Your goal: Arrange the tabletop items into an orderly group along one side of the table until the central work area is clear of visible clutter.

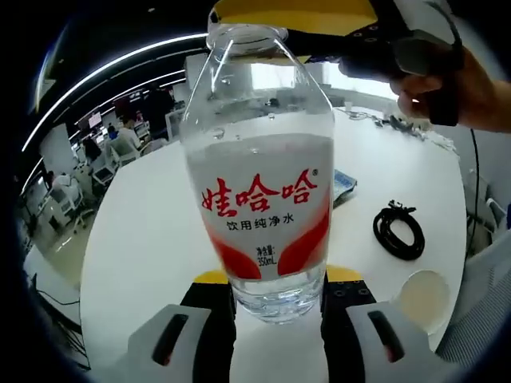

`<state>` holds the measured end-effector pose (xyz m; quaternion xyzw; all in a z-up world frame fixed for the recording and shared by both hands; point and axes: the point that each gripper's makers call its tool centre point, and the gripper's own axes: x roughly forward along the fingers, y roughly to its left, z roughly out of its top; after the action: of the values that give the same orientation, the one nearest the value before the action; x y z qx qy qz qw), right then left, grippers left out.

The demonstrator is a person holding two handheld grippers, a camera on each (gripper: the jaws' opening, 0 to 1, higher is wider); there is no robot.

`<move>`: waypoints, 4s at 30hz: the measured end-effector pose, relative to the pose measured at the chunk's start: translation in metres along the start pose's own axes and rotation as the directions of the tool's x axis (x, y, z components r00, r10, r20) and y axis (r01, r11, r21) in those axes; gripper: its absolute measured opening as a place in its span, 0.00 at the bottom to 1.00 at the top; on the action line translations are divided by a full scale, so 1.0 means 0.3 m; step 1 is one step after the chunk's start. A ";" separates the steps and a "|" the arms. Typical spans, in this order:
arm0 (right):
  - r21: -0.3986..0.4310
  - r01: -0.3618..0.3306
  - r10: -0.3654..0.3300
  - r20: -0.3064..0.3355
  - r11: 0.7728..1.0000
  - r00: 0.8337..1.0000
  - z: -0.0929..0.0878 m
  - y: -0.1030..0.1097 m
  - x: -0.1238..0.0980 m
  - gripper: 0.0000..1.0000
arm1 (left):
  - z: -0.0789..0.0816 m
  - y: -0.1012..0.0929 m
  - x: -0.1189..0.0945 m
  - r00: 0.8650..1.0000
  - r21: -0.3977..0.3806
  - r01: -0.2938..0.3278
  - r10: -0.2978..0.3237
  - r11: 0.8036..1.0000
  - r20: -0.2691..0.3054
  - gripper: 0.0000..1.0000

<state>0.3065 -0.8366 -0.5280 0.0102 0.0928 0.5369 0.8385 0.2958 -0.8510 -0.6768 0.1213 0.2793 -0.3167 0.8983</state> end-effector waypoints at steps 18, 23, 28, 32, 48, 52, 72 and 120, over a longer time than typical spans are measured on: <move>-0.107 -0.195 0.186 -0.084 0.975 0.979 -0.071 -0.038 0.199 0.17 | -0.075 0.162 0.057 0.993 -0.118 -0.114 0.112 0.987 -0.019 0.38; -0.127 -0.202 0.189 -0.108 0.971 0.976 -0.100 -0.096 0.229 0.18 | -0.077 0.209 0.119 0.992 -0.116 -0.123 0.122 0.986 -0.022 0.38; -0.152 -0.233 0.215 -0.123 0.961 0.969 -0.119 -0.094 0.249 0.18 | -0.088 0.234 0.152 0.990 -0.134 -0.141 0.135 0.981 -0.049 0.37; -0.151 -0.253 0.237 -0.118 0.956 0.964 -0.133 -0.089 0.263 0.18 | -0.102 0.245 0.161 0.987 -0.160 -0.158 0.153 0.974 -0.042 0.37; -0.131 -0.283 0.268 -0.126 0.950 0.955 -0.182 -0.104 0.292 0.18 | -0.152 0.280 0.216 0.981 -0.202 -0.194 0.189 0.960 -0.044 0.37; -0.125 -0.290 0.274 -0.130 0.949 0.953 -0.194 -0.092 0.287 0.18 | -0.163 0.271 0.213 0.982 -0.207 -0.188 0.183 0.960 -0.043 0.38; -0.179 -0.269 0.253 -0.105 0.946 0.962 -0.201 -0.051 0.304 0.18 | -0.164 0.277 0.203 0.975 -0.237 -0.196 0.215 0.951 0.053 0.38; -0.201 -0.244 0.201 -0.213 0.949 0.956 -0.267 -0.062 0.265 0.20 | -0.097 0.239 -0.010 0.958 -0.324 -0.133 0.205 0.937 0.201 0.59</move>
<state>0.3421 -0.7795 -0.6203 -0.1254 0.1090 0.6340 0.7553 0.3271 -0.7827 -0.6958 -0.0339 0.2068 -0.2026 0.9566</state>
